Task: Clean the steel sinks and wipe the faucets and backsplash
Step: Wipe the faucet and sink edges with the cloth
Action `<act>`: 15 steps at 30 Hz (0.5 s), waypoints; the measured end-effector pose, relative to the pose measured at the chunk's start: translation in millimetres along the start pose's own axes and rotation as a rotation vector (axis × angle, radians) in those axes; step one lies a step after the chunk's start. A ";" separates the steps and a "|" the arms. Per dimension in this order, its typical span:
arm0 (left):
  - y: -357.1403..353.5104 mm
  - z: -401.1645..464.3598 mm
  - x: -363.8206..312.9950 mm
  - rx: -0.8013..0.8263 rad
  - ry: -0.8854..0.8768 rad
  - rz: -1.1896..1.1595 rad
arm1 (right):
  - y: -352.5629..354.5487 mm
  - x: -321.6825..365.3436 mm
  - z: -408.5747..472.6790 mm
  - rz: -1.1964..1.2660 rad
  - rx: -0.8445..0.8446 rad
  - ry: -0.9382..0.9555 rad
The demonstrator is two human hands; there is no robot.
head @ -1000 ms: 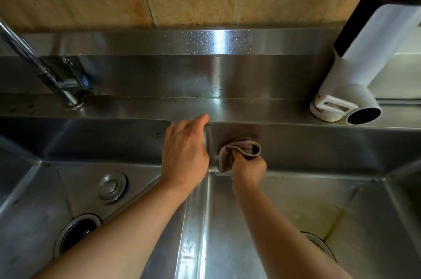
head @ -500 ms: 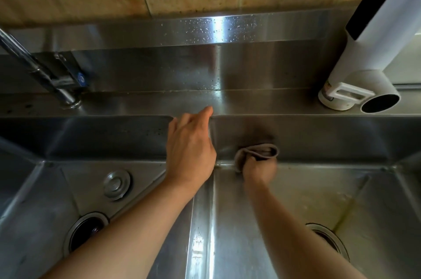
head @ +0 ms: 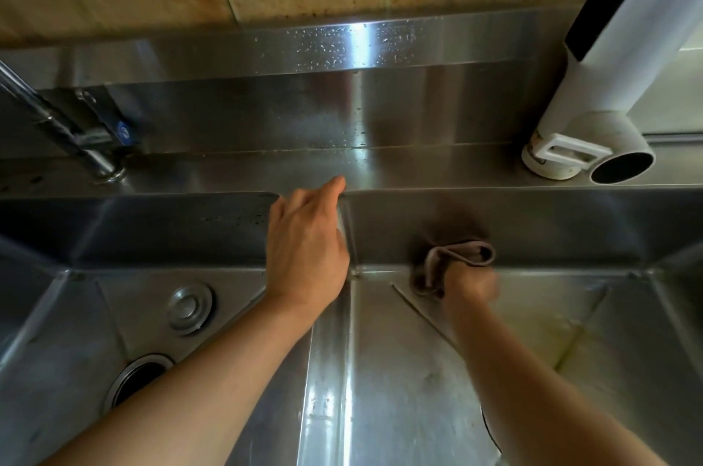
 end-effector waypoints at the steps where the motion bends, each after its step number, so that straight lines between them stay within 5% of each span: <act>1: 0.0 0.0 -0.1 -0.003 0.006 0.005 | 12.4 7.3 7.2 0.010 -0.049 -0.010; 9: 0.7 1.9 -2.1 -0.040 0.005 0.006 | 75.0 33.6 54.2 -0.100 -0.302 0.081; 15: -3.2 3.1 -0.1 -0.016 -0.002 0.004 | 67.0 14.0 40.5 -0.598 -0.371 0.185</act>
Point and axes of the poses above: each hand's wrist, its own z-axis towards the middle knuckle, its own y-axis out of the back of the hand, x = y × z, the point moved 1 cm from there along z, towards the middle knuckle, and after that the axes turned 14 degrees about -y, right-handed, at the moved point
